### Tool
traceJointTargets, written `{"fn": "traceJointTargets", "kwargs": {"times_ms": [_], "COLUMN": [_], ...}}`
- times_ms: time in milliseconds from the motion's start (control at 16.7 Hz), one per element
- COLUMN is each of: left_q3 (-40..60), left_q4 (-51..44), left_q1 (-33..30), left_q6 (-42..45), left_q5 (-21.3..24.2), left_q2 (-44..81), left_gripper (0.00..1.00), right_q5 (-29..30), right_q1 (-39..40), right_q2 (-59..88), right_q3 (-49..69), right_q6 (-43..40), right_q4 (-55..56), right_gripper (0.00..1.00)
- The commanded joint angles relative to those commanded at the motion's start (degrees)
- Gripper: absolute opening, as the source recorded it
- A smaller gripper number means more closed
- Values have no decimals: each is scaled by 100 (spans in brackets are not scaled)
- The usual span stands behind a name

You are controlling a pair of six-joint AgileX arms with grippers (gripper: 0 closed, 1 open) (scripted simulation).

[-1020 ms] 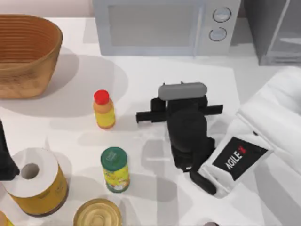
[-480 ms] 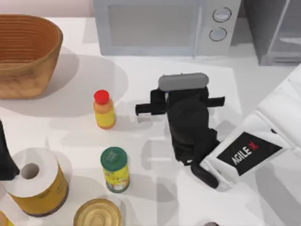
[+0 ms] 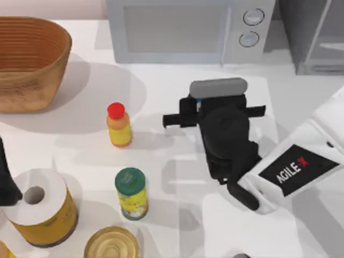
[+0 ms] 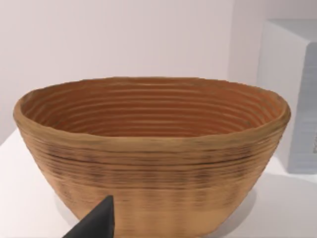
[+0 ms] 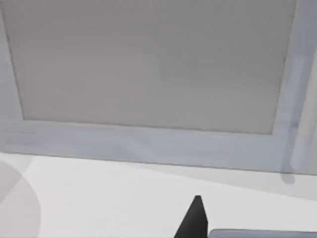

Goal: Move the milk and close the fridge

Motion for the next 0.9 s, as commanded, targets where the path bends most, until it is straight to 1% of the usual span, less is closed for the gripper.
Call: {"fn": "traceJointTargets", "kwargs": {"times_ms": [120,240,660,780,900], "left_q3": [0,0,0,0,0], "left_q4": [0,0,0,0,0], "left_q1": [0,0,0,0,0], "left_q6": [0,0,0,0,0], "left_q5": [0,0,0,0,0], "left_q2": [0,0,0,0,0], "left_gripper": [100,100,100,100,100], "right_q5": [-396,-892,-2908,-3292,-3470], "right_q1": [-386,-943,-3457,-3882,-4068], "right_q2": [-366,-937,-3579,-3984,-4151], "right_q3": [-392,-831,-2454,-2871,-3060], "right_q6": [-80,-154,-318,-379,-415], "right_q4": [-56,-84,-214,-261,-271], "right_gripper": [0,0,0,0,0]}}
